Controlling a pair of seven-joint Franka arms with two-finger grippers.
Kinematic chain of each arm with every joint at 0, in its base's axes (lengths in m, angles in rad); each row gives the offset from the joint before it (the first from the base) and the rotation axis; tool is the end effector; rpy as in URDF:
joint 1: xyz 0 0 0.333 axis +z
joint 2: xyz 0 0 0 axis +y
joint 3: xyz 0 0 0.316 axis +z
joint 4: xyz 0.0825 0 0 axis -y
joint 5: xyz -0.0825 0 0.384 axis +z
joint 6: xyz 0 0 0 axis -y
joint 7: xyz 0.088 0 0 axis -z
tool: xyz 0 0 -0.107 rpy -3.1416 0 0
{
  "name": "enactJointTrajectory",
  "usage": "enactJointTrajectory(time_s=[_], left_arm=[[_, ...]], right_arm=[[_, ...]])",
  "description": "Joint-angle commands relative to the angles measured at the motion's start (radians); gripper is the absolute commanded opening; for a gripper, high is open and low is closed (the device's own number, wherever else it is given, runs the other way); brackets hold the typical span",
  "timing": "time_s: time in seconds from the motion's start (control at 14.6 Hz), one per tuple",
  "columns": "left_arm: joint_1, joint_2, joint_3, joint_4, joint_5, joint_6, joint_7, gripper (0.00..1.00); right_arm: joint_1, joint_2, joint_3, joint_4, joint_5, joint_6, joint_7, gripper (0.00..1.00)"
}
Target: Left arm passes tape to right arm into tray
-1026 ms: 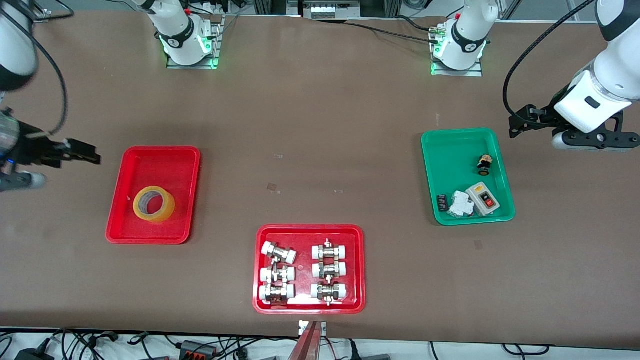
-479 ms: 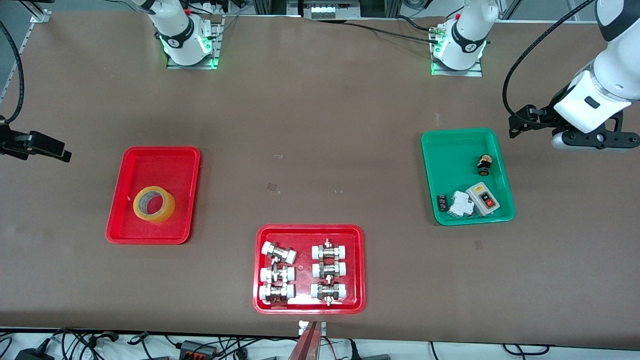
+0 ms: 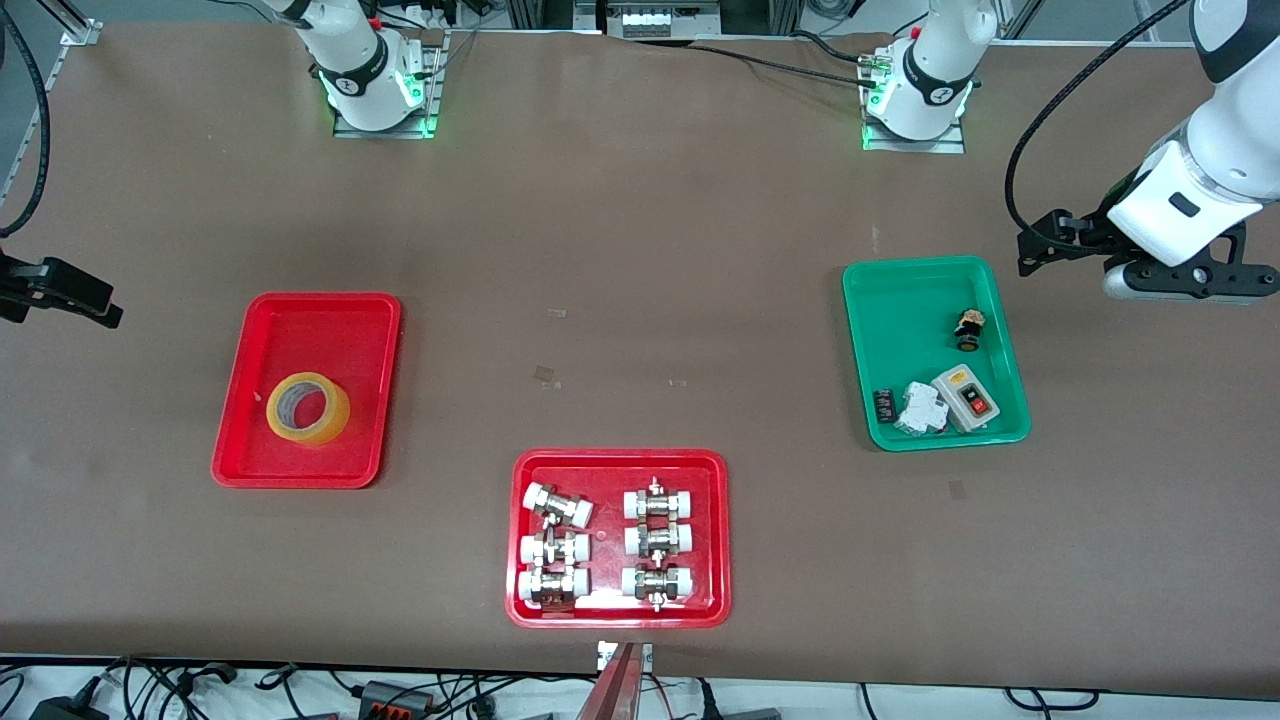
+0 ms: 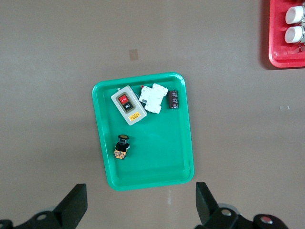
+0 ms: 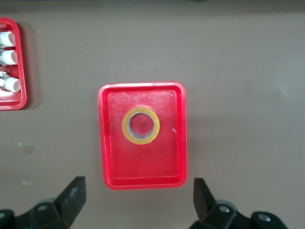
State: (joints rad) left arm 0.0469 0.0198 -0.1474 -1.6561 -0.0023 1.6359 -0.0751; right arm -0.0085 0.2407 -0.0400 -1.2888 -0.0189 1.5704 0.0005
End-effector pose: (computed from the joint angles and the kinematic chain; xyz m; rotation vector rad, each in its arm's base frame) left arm 0.5601 -0.0560 0.5788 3.1390 -0.0396 -0.0629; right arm 0.6273 -0.0291 0.6153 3.1107 -0.0747 0.0629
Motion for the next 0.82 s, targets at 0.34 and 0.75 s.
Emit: enactJointTrajectory(time_s=[0.34, 0.75], left_arm=[[0.001, -0.020, 0.000, -0.019, -0.011, 0.005, 0.014, 1.00], [0.002, -0.020, 0.000, -0.019, -0.011, 0.005, 0.015, 1.00]], right_arm=[[0.018, -0.251, -0.015, -0.377, -0.001, 0.132, 0.003, 1.00], [0.016, -0.293, -0.018, -0.437, 0.030, 0.165, -0.029, 1.00]])
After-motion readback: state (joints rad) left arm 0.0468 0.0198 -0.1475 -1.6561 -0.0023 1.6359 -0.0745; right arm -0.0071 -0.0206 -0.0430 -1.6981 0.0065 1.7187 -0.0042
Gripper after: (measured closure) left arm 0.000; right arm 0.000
